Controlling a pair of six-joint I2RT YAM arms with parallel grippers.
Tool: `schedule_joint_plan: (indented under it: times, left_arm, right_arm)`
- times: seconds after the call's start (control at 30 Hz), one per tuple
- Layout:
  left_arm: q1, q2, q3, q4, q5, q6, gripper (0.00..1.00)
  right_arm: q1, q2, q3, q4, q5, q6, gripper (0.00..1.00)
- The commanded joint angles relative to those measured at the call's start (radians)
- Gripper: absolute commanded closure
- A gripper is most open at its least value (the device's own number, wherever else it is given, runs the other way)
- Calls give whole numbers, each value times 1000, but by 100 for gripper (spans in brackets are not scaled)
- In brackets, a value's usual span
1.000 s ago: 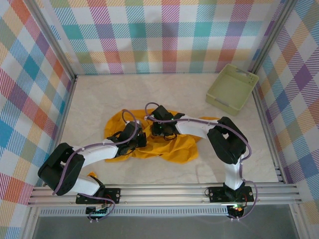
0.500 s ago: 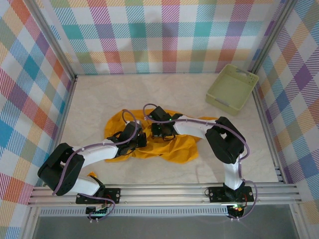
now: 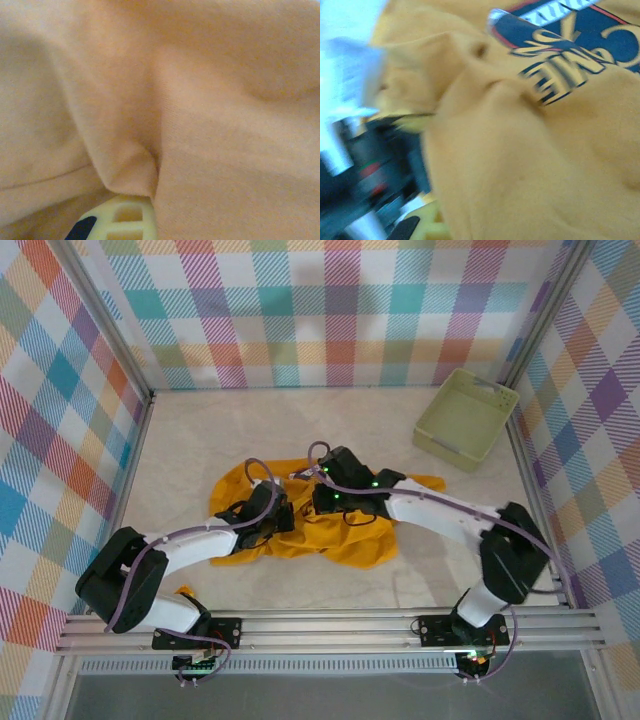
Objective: Fold the inside-out t-shirt
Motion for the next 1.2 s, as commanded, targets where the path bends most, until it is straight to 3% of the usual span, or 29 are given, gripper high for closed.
schedule_joint_plan:
  times: [0.0, 0.1, 0.3, 0.5, 0.63, 0.73, 0.9, 1.03, 1.17]
  left_arm:
    - [30, -1, 22, -56, -29, 14, 99]
    - [50, -8, 34, -65, -19, 22, 96]
    - [68, -23, 59, -115, -29, 56, 85]
    - [61, 1, 90, -167, -1, 90, 88]
    - [19, 21, 101, -153, 23, 103, 97]
    - [-9, 14, 108, -148, 18, 98, 97]
    - [-77, 8, 149, -177, -24, 105, 83]
    - [-130, 32, 188, -177, -40, 104, 79]
    - [-136, 48, 200, -162, -42, 68, 74]
  right_arm:
    - [1, -95, -26, -48, -91, -47, 100]
    - [-7, -156, -64, -51, -143, -56, 100]
    - [-78, -234, -146, -29, -131, -59, 100]
    - [-181, -194, -212, 25, -112, -25, 98]
    - [-180, -124, -170, 24, -53, -73, 86]
    - [-178, -93, -144, 5, -5, -98, 75]
    - [-172, -106, -157, -6, 28, -125, 69]
    - [-146, -98, -145, -21, 26, -131, 68]
    - [-71, -108, -113, -55, 112, -156, 64]
